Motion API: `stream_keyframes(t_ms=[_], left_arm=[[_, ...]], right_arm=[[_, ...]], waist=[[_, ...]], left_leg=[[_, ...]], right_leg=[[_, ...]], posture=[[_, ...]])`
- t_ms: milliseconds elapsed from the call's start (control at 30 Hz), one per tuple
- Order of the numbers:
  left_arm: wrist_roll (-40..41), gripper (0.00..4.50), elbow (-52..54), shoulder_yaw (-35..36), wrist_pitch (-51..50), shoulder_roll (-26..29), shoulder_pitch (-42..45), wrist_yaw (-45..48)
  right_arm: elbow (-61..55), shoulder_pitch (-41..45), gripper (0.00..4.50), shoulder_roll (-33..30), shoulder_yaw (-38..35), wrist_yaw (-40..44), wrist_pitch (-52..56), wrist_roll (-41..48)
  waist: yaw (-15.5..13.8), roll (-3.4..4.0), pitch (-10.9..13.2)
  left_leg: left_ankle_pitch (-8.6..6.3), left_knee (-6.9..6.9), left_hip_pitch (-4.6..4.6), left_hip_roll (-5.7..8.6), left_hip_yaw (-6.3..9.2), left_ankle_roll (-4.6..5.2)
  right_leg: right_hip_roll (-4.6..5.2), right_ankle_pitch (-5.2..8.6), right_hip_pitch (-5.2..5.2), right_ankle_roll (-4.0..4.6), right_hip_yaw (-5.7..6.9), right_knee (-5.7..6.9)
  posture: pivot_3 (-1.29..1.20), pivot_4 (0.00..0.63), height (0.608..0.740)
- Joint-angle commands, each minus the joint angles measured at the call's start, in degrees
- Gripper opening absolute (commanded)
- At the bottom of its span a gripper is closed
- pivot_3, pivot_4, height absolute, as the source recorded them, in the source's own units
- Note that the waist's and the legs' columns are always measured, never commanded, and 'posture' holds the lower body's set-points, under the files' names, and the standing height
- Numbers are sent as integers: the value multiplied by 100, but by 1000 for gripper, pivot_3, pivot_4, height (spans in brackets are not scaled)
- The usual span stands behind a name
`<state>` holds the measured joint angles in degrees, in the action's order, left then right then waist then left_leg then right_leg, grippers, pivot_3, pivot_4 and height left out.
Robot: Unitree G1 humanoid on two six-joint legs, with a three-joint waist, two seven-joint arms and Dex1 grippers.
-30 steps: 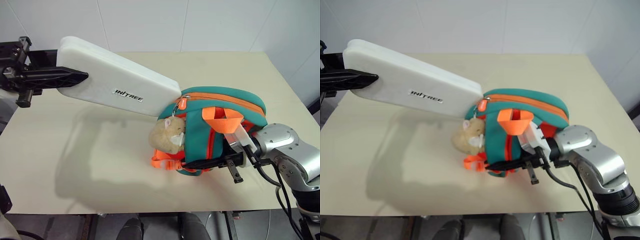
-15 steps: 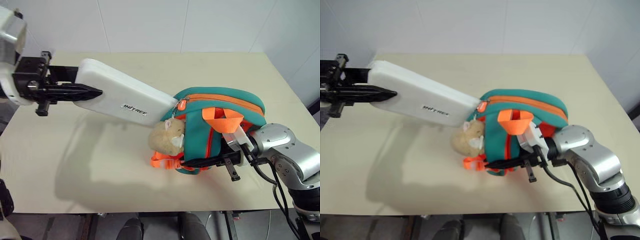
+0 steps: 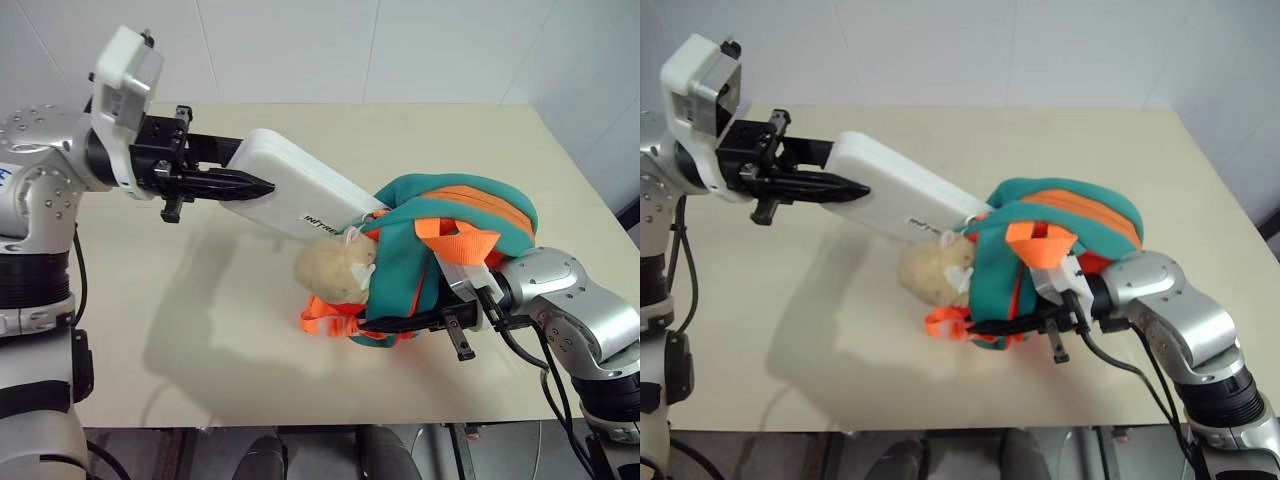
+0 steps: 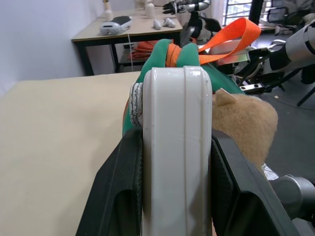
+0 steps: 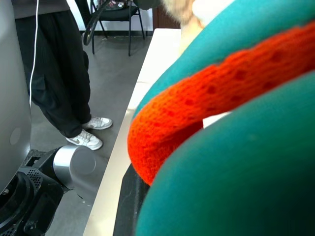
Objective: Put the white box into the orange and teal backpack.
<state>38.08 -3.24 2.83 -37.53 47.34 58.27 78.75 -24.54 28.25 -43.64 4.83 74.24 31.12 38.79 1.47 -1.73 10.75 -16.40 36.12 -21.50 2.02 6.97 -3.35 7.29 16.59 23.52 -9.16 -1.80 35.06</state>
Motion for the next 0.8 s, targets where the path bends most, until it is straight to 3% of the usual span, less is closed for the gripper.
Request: stream_keyframes(t_ms=[33,267,800], left_arm=[[-7,1305,158,-290,164,-201,143,339],[-193,1305,-261,-140,216,126,468,667],[500,1302,-91,536,-785,1024,921,851]], right_arm=[[-143,73,544,70,56,-77,-102,-49],[-261,-36,544,45,-21,-182,-73,-36],[-157,14,544,81,-15,-183,-117,-108]], waist=[[-5,0,0],[-2,0,0],[23,0,1]], left_leg=[[0,1,0,0,0,0],[0,6,0,0,1,0],[-2,-1,-1,-4,0,3]], right_leg=[[0,0,0,0,0,0],[-1,-1,-2,-2,0,1],[-5,-1,4,-2,0,3]], posture=[[0,150,740],[0,150,740],[0,150,740]])
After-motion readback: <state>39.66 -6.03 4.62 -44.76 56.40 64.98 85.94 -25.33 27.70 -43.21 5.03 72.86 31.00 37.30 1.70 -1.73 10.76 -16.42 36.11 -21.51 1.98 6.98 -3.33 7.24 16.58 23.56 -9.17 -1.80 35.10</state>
